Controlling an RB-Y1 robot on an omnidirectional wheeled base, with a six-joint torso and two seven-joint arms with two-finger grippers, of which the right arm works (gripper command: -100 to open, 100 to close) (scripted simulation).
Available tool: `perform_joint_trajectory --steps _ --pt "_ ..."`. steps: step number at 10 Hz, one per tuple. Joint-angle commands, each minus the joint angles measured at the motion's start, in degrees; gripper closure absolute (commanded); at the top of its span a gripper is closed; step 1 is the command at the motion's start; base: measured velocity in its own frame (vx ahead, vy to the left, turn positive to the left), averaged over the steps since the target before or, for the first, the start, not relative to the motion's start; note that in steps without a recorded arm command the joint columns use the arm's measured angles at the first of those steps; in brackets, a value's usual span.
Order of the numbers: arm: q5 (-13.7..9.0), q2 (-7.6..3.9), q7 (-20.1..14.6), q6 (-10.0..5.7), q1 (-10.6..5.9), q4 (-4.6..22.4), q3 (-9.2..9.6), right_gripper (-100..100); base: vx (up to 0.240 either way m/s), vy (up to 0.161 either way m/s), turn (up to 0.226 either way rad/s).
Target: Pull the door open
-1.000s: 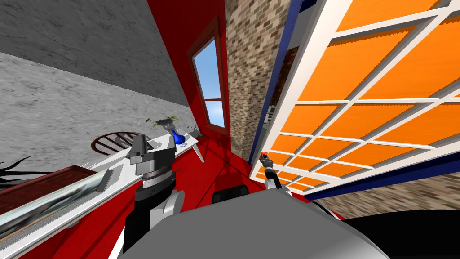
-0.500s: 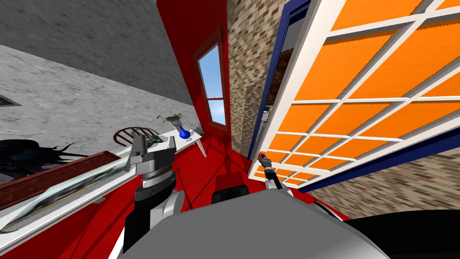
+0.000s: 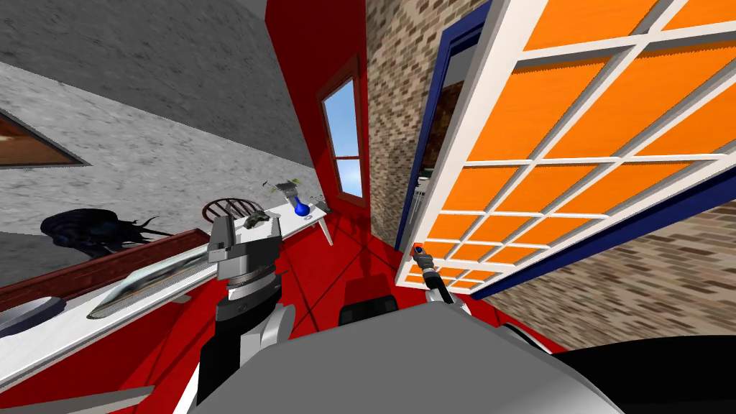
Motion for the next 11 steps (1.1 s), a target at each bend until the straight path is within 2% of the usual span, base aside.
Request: perform_joint_trajectory --steps 1,5,6,7,8,11 --pt "0.7 -0.6 -1.1 -0.36 0.84 -0.6 1.15 100 -0.207 -0.038 0.069" --pt "2.4 -2.43 -4.0 -1.79 2.2 -1.6 4.04 100 -0.209 -0.024 0.064" --pt "2.7 -2.71 -4.4 -2.01 2.41 -1.8 4.49 100 -0.181 -0.044 0.057" --pt "2.5 -2.47 -4.0 -1.68 2.27 -1.6 4.22 100 -0.08 -0.012 0.021" --pt "3.4 -3.38 -5.5 -2.96 3.17 -1.7 5.5 100 -0.15 -0.027 0.101" --pt "4.5 -4.75 -7.3 -4.79 4.27 -1.9 7.03 100 -0.21 -0.01 0.064"
